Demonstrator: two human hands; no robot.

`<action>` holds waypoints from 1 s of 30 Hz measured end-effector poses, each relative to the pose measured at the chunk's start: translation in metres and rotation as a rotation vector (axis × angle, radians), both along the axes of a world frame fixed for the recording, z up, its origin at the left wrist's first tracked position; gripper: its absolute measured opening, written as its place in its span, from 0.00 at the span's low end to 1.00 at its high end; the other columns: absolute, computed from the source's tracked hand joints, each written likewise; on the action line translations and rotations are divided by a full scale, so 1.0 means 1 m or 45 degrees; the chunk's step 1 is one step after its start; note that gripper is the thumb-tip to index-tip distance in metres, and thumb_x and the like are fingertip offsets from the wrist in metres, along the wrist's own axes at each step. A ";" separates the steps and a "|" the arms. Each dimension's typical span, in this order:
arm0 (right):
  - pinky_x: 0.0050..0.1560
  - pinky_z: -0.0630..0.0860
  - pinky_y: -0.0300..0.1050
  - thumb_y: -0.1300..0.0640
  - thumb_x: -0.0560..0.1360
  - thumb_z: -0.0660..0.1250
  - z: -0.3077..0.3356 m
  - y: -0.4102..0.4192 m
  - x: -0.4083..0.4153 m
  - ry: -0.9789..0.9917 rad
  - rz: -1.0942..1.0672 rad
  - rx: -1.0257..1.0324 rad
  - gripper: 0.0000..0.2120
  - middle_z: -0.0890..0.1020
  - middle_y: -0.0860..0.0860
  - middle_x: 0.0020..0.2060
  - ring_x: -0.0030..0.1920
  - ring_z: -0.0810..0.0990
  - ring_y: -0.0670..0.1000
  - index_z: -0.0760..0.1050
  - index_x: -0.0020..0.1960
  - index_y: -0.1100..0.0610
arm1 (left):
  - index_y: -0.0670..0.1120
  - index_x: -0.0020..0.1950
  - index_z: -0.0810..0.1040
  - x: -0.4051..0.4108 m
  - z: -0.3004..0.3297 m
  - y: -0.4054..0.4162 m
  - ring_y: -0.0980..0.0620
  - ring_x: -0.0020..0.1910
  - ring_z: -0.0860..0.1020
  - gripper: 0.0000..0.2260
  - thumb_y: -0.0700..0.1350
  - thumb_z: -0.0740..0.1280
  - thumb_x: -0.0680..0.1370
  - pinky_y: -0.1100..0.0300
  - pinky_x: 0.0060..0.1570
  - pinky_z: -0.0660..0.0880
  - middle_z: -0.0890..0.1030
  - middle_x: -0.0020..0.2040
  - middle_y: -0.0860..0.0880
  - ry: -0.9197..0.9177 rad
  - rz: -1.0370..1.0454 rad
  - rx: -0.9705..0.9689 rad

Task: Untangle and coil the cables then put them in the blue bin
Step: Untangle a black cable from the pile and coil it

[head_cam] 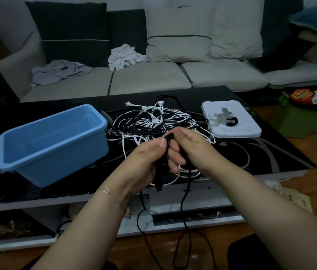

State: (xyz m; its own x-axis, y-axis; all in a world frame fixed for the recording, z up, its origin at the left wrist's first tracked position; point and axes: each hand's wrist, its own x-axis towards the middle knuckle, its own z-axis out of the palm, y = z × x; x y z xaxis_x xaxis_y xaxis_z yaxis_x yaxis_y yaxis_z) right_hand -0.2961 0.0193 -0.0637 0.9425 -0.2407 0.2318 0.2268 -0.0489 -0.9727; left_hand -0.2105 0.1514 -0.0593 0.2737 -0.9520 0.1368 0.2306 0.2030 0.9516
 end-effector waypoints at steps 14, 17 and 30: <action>0.35 0.72 0.51 0.36 0.73 0.52 0.000 0.009 0.000 -0.129 -0.521 -0.548 0.25 0.73 0.58 0.39 0.38 0.77 0.60 0.72 0.37 0.56 | 0.44 0.40 0.81 0.001 0.013 0.000 0.54 0.29 0.72 0.23 0.54 0.52 0.80 0.58 0.46 0.78 0.66 0.19 0.54 0.469 -0.159 0.110; 0.29 0.69 0.45 0.33 0.72 0.53 -0.003 0.016 0.003 -0.075 -0.497 -0.337 0.27 0.74 0.67 0.39 0.36 0.78 0.63 0.72 0.39 0.57 | 0.45 0.34 0.78 -0.008 0.017 -0.004 0.55 0.23 0.68 0.23 0.58 0.54 0.78 0.59 0.41 0.79 0.61 0.17 0.55 0.473 0.007 0.123; 0.20 0.57 0.32 0.49 0.83 0.53 -0.012 0.019 0.018 0.273 -0.377 0.224 0.13 0.67 0.50 0.26 0.19 0.62 0.44 0.68 0.43 0.55 | 0.39 0.49 0.77 0.006 0.021 -0.008 0.60 0.15 0.61 0.20 0.50 0.51 0.84 0.71 0.17 0.59 0.82 0.32 0.49 0.731 0.348 0.012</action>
State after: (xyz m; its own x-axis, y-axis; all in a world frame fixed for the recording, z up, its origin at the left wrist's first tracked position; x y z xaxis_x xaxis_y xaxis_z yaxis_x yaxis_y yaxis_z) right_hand -0.2781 0.0386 -0.0759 0.8491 -0.5273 -0.0312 0.0191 0.0896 -0.9958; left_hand -0.2049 0.1435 -0.0383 0.5343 -0.8379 -0.1121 0.6459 0.3190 0.6935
